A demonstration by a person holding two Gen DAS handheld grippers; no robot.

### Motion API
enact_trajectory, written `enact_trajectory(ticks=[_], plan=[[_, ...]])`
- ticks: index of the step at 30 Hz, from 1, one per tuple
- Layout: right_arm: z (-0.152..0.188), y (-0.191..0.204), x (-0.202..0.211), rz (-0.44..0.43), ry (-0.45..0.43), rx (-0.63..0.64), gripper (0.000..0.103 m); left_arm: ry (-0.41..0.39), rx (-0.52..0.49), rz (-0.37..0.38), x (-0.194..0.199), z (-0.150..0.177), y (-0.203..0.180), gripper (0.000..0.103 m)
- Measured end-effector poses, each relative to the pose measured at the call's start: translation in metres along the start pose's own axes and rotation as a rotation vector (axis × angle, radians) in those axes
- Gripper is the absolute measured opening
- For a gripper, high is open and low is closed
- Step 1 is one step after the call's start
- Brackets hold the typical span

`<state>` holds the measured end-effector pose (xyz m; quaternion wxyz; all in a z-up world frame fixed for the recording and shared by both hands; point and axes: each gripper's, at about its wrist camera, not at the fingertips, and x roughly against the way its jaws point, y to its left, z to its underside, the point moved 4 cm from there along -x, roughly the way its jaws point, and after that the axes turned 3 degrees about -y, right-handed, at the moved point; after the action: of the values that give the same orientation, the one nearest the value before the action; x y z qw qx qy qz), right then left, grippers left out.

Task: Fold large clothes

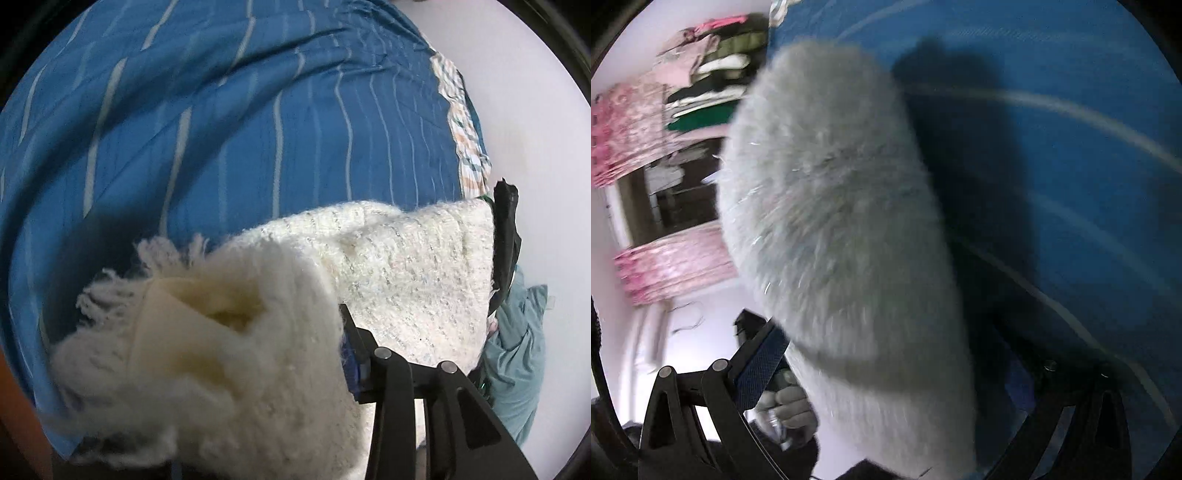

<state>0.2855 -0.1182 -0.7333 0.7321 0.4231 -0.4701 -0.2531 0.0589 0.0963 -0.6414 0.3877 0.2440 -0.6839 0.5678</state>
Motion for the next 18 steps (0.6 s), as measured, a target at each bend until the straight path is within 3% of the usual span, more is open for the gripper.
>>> enact_trajectory(ticks=[4, 5, 6, 8, 13, 18], plan=[[-0.01, 0.016, -0.02, -0.028, -0.019, 0.063, 0.102, -0.049, -0.071, -0.06, 0.009, -0.003, -0.017, 0.025], [-0.01, 0.019, -0.02, -0.028, -0.037, 0.068, 0.095, -0.066, -0.08, -0.069, 0.014, -0.005, -0.021, 0.023], [-0.01, 0.022, -0.017, -0.046, -0.062, 0.067, 0.072, -0.076, -0.088, -0.07, 0.019, -0.008, -0.024, 0.022], [-0.008, 0.027, -0.007, -0.072, -0.111, 0.049, 0.061, -0.087, -0.112, -0.066, 0.031, -0.015, -0.036, 0.021], [0.001, 0.059, 0.011, -0.098, -0.164, 0.062, 0.056, -0.119, -0.225, -0.066, 0.06, -0.043, -0.083, 0.021], [-0.005, 0.103, 0.043, -0.129, -0.229, 0.074, 0.054, -0.117, -0.329, -0.017, 0.076, -0.078, -0.144, 0.021]])
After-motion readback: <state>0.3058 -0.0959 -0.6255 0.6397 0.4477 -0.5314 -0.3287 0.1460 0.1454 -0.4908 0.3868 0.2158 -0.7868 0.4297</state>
